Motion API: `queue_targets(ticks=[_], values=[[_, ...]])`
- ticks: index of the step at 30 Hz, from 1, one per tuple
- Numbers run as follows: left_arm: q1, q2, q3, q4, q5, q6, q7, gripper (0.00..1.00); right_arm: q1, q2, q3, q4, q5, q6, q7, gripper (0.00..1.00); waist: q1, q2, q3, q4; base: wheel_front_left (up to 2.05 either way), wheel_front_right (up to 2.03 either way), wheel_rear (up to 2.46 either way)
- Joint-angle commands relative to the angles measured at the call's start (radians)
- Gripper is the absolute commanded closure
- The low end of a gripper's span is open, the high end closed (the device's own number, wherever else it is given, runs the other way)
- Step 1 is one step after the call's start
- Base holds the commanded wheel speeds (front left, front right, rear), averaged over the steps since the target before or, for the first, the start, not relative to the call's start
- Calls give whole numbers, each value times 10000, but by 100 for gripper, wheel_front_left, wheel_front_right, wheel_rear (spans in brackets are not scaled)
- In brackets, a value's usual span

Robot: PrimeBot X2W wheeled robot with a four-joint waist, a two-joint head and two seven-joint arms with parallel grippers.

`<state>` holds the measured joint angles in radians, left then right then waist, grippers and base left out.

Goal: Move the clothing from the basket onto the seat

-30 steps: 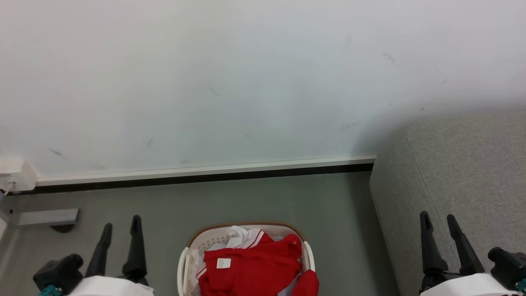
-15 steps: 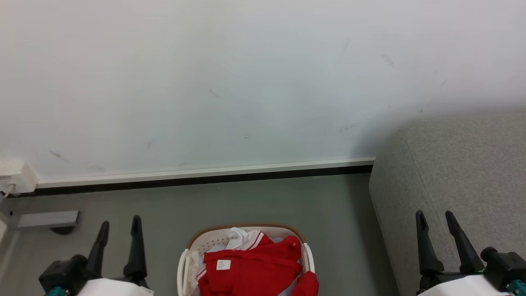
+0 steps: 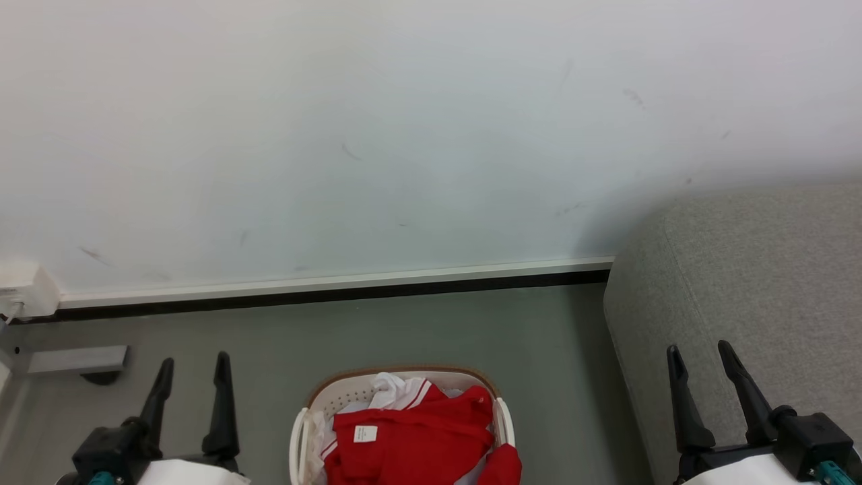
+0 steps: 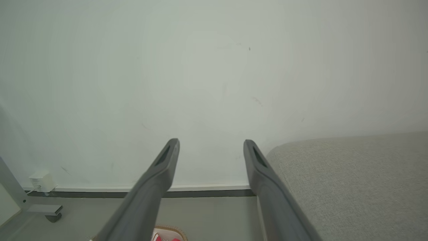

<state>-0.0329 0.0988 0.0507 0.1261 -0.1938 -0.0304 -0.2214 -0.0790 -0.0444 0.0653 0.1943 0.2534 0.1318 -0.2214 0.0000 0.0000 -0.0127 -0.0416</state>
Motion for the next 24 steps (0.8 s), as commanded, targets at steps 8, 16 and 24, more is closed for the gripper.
queue_targets(ticks=[8, 16, 24], values=[[99, -20, 109, -132, 833, -50, -246, 0, -63, -94, 121, -78, -744, -18, -224, 0, 0, 0, -15, -54, 0, 0, 0], [126, -60, 138, -180, 1481, -66, -363, 0, -102, -94, 188, -46, -1288, -20, -374, 0, 0, 0, -34, -89, 0, 0, 0], [119, -87, 197, -132, 1783, -91, -434, 0, -103, -91, 295, 41, -1470, -21, -448, 0, 0, 0, -67, -100, 0, 0, 0]])
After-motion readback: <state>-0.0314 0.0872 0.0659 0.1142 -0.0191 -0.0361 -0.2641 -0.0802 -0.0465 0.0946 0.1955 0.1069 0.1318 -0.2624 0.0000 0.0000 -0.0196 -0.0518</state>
